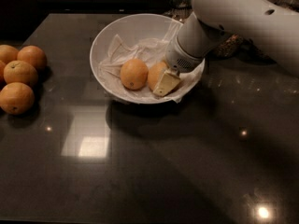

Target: Pick orange from white bowl

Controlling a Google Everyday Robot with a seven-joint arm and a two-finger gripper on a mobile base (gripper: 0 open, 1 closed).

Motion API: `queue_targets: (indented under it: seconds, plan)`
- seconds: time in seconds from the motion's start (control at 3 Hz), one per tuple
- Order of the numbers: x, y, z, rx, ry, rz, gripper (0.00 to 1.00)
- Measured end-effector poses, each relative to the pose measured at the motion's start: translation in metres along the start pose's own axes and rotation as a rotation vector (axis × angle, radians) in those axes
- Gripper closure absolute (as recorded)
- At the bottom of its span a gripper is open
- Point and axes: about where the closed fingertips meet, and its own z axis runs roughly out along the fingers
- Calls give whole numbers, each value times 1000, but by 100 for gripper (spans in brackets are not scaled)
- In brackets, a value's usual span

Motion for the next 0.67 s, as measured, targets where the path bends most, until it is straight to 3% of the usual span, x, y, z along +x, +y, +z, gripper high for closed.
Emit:
queue_targets:
  seconds: [0.33, 0.67]
  plan:
    - [-1, 1, -4, 4, -8, -2, 100]
    - [-4, 3, -15, 14, -29, -8, 100]
